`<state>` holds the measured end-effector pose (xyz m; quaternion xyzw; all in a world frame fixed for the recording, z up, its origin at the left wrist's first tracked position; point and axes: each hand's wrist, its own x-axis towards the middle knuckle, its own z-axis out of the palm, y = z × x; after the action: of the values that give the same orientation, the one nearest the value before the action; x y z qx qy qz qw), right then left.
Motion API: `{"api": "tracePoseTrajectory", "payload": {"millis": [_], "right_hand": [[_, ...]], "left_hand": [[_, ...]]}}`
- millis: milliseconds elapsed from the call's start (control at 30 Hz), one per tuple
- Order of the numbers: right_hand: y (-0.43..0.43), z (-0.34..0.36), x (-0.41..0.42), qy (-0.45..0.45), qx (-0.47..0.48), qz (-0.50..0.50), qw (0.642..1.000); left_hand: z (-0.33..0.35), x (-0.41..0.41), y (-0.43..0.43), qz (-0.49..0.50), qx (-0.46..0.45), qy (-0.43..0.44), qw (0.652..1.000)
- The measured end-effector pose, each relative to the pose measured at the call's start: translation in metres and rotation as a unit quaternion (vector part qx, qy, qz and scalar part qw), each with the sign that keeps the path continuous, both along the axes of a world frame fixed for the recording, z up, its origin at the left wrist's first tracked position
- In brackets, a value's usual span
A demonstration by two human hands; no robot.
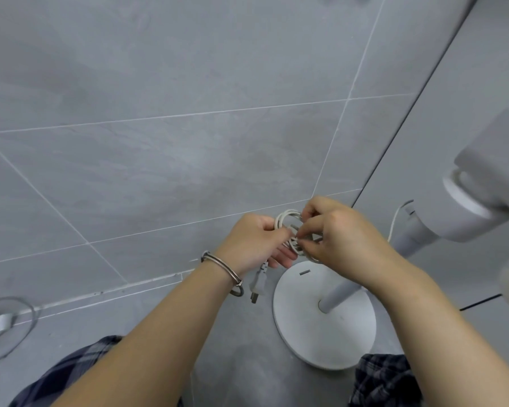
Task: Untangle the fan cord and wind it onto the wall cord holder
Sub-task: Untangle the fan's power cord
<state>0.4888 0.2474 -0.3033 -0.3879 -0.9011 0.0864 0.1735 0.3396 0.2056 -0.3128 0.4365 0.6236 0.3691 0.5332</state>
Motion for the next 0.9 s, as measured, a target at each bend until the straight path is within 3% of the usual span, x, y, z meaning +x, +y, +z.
{"api": "tracePoseTrajectory", "payload": {"millis": [167,367,633,767,900], "right_hand": [[-0.001,-0.006,-0.005,-0.003,0.061,0.016,0.998],[-0.002,-0.007,-0.003,0.023,0.026,-0.010,0.999],[-0.001,-0.006,-0.009,0.161,-0.012,-0.159,0.974],[0.002,-0.007,-0.006,0.074,-0.036,-0.119,0.990],[0.003,-0.014,-0.006,-0.010,0.045,-0.061,0.997]], "left_hand": [[-0.002,0.000,0.002,0.018,-0.002,0.020,1.000],[-0.007,0.001,0.005,0.030,-0.018,0.022,0.999],[-0.008,-0.002,0.011,0.082,0.008,0.022,0.996],[-0.010,-0.002,0.012,0.070,0.020,0.042,0.996],[-0.012,-0.002,0.011,0.052,0.039,0.083,0.994]]}}
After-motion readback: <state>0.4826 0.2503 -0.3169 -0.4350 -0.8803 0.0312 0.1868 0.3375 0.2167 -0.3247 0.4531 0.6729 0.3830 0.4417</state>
